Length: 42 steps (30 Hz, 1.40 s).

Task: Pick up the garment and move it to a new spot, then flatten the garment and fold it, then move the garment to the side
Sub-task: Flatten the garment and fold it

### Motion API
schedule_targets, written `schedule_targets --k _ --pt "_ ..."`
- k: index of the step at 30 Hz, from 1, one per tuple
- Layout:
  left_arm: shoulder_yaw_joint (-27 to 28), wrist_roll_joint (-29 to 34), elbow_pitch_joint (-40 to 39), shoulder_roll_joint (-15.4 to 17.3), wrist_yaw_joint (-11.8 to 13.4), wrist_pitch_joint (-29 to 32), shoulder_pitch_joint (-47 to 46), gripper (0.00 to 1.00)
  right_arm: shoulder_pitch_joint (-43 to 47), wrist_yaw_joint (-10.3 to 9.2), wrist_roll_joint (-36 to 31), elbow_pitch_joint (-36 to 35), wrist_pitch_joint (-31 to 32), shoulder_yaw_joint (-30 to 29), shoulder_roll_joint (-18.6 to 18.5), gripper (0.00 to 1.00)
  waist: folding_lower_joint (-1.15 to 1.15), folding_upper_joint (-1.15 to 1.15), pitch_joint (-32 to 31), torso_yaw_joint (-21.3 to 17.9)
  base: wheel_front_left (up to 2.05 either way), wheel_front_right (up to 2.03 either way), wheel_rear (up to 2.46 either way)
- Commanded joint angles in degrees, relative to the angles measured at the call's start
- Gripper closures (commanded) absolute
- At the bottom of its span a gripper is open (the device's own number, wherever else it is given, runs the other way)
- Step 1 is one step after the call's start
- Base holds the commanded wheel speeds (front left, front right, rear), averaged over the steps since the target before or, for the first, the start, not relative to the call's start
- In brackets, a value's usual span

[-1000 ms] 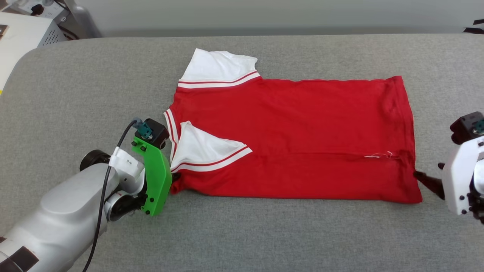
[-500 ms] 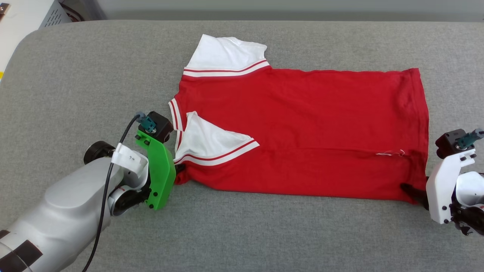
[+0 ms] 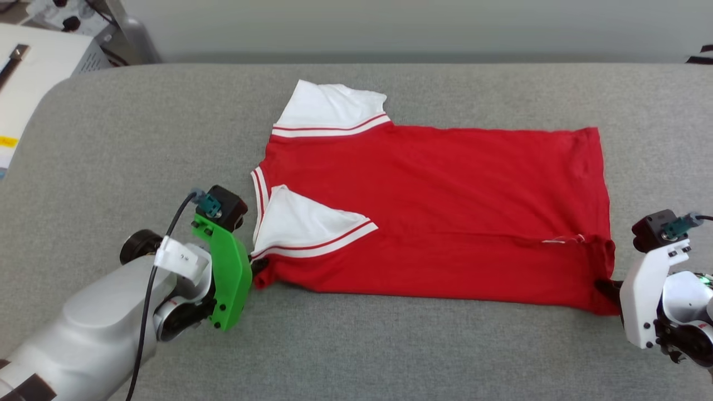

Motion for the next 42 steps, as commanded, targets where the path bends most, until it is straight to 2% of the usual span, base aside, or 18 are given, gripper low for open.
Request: schedule_targets --k 1,10,18,25,33,35,36,42 --pt "0.0 -0.3 -0.6 0.9 -0.2 -0.6 1.3 1.0 1.4 -0.02 0.6 -0.5 -0.7 0.0 -1.0 1.0 0.0 0.0 -2.3 -0.5 0.0 0.0 0.0" --pt "-0.1 -0.5 -7.4 6.9 0.3 -2.0 6.6 1.0 8.1 -0.02 2.2 -7.3 -2.4 -3.0 -5.8 1.0 0.0 0.0 -5.9 -0.6 0.0 0.0 0.0" --pt "-0.2 -0.9 -12.5 8.5 2.4 -1.6 11.6 1.0 14.3 -0.02 2.2 -10.6 -1.7 -7.3 -6.5 1.0 0.0 0.0 -6.1 -0.6 0.0 0.0 0.0" --pt "0.1 -1.7 -12.0 8.0 3.8 -2.0 13.5 1.0 15.9 -0.02 1.6 -9.6 -0.2 -10.2 -3.6 1.0 0.0 0.0 -4.5 -1.0 0.0 0.0 0.0" --pt "0.5 -2.4 -6.2 4.8 2.7 -3.1 13.6 1.0 13.7 -0.02 -0.8 -3.7 -1.3 -10.0 0.6 1.0 0.0 0.0 -2.7 -1.0 0.0 0.0 0.0" --pt "0.8 -2.4 -5.0 4.2 2.5 -4.1 13.5 0.0 13.5 -0.02 -1.0 -2.5 -2.4 -10.1 1.4 0.51 0.0 0.0 -2.9 -0.8 0.0 0.0 0.0" --pt "1.0 -2.3 -4.6 4.0 2.4 -4.7 13.5 0.0 13.5 -0.02 -1.2 -2.3 -3.5 -10.2 1.7 0.0 0.0 0.0 -3.2 -0.8 0.0 0.0 0.0" --pt "2.2 -0.6 -5.4 5.5 2.7 -9.4 13.4 0.0 14.3 -0.02 -5.5 -2.2 -13.3 -13.8 2.7 0.0 0.0 0.0 -5.7 -0.6 0.0 0.0 0.0"
